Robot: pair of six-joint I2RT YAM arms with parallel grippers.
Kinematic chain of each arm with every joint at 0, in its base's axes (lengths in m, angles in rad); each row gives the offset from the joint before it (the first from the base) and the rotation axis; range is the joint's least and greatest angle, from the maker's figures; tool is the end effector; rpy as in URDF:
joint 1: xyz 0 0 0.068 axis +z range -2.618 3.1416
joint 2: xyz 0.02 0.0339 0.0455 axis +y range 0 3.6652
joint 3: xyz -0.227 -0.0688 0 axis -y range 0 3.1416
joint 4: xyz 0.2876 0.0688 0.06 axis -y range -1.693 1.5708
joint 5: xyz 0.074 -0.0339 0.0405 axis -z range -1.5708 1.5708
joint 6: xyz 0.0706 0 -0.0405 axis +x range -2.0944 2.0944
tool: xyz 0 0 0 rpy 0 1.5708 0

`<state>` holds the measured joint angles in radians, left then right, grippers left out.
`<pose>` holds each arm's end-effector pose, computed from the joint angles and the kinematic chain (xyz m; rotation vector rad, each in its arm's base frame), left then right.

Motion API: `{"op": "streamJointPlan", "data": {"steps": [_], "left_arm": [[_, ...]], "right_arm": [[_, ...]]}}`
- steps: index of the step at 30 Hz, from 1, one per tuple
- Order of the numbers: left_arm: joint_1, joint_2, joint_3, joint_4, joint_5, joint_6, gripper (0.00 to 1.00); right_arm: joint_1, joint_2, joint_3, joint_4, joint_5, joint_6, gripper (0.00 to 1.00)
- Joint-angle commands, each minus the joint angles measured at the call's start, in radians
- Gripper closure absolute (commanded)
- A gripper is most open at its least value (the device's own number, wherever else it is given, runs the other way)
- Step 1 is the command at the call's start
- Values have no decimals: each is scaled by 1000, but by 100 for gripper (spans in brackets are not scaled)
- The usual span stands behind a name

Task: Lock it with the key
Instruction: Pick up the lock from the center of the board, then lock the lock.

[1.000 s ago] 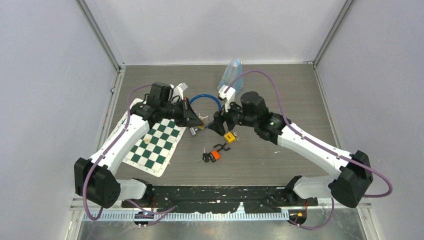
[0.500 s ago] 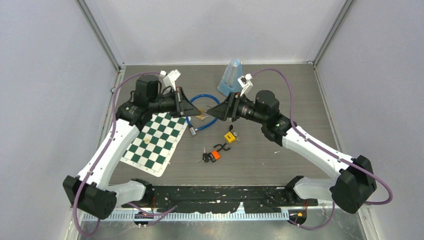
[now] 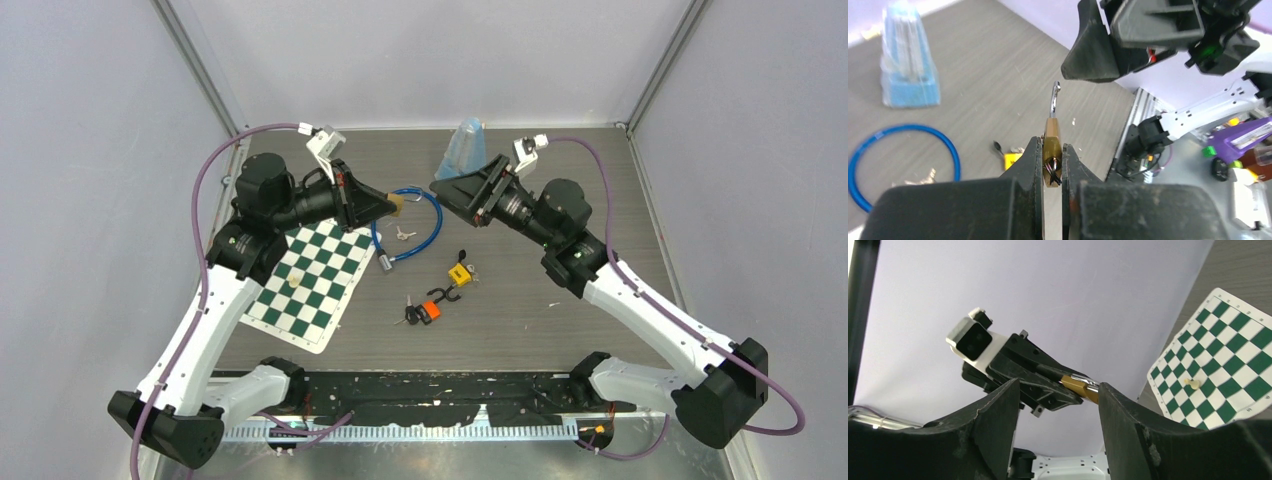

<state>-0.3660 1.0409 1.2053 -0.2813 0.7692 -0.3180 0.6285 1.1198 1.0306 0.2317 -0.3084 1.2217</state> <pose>0.2654 -0.1543 0.4011 0.6469 1.6700 -1.1452 0.2727 0.2247 0.3720 0.2006 1.6758 1.6862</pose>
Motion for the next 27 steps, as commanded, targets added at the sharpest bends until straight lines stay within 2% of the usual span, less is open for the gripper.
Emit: {"op": "streamJointPlan", "data": {"steps": [1, 7, 13, 16, 22, 27], "left_arm": [[4, -83, -6, 251, 61, 191, 100], [4, -118, -47, 409, 64, 235, 100], [3, -105, -41, 463, 97, 277, 100], [2, -107, -40, 462, 94, 314, 100], [2, -99, -16, 407, 148, 464, 100], [2, -92, -20, 406, 196, 540, 100]], "right_arm": [[-3, 25, 146, -72, -24, -2, 36], [-4, 46, 200, -144, -52, -60, 37], [-1, 60, 259, -217, -81, -151, 37], [-1, 52, 260, -187, -99, -148, 36], [2, 46, 253, -131, -105, -128, 28], [2, 64, 261, -84, -134, -100, 27]]}}
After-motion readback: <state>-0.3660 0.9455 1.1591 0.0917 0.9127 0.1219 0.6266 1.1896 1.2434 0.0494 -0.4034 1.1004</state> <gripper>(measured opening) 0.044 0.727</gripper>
